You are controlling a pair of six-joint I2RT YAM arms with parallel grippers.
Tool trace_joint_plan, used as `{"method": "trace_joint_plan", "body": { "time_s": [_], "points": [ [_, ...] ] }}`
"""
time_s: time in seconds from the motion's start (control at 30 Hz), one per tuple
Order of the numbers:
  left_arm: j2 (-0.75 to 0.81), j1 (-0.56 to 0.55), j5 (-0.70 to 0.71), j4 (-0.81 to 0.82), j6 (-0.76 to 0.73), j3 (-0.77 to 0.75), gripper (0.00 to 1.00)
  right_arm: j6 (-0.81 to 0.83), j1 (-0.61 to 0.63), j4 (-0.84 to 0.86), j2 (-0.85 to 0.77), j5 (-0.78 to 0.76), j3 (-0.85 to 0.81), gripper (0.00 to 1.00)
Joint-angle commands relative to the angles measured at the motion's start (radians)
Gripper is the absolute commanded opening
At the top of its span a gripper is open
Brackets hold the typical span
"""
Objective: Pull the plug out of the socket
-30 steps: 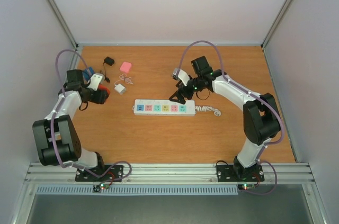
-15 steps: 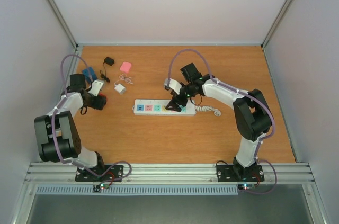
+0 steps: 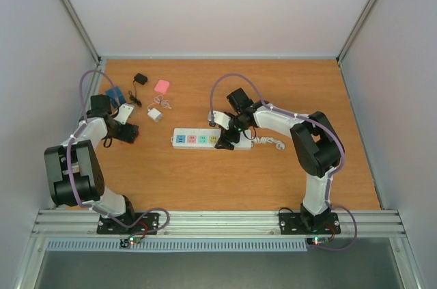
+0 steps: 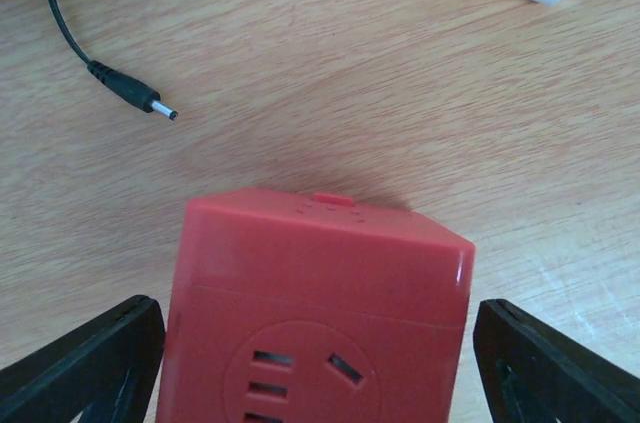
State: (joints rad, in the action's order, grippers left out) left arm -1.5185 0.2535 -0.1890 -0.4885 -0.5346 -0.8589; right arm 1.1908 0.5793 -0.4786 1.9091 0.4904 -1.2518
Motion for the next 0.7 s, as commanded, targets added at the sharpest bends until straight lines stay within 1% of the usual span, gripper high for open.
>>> {"method": "trace_joint_plan", "body": {
  "time_s": [0.0,0.07,0.17,0.3,0.53,0.67],
  "points": [
    [-0.001,0.006,0.009,-0.035,-0.017,-0.045,0.89,0.052,0.012,0.029,0.018,-0.022,0.005,0.99],
    [0.011,0.006,0.006,-0.048,-0.024,-0.056,0.92,0.065,0.014,0.03,0.026,-0.026,0.007,0.98],
    [0.027,0.006,-0.005,-0.069,-0.029,-0.077,0.99,0.083,0.018,0.043,0.036,-0.044,0.018,0.98],
    [0.041,0.006,-0.026,-0.092,-0.025,-0.108,1.0,0.11,0.025,0.069,0.046,-0.072,0.035,0.98],
    [0.078,0.005,-0.03,-0.11,-0.023,-0.14,1.0,0.121,0.029,0.06,0.073,-0.072,0.03,0.98],
    [0.108,0.006,-0.041,-0.106,-0.031,-0.144,1.0,0.098,0.028,0.06,0.07,-0.083,0.033,0.9]
  ]
}}
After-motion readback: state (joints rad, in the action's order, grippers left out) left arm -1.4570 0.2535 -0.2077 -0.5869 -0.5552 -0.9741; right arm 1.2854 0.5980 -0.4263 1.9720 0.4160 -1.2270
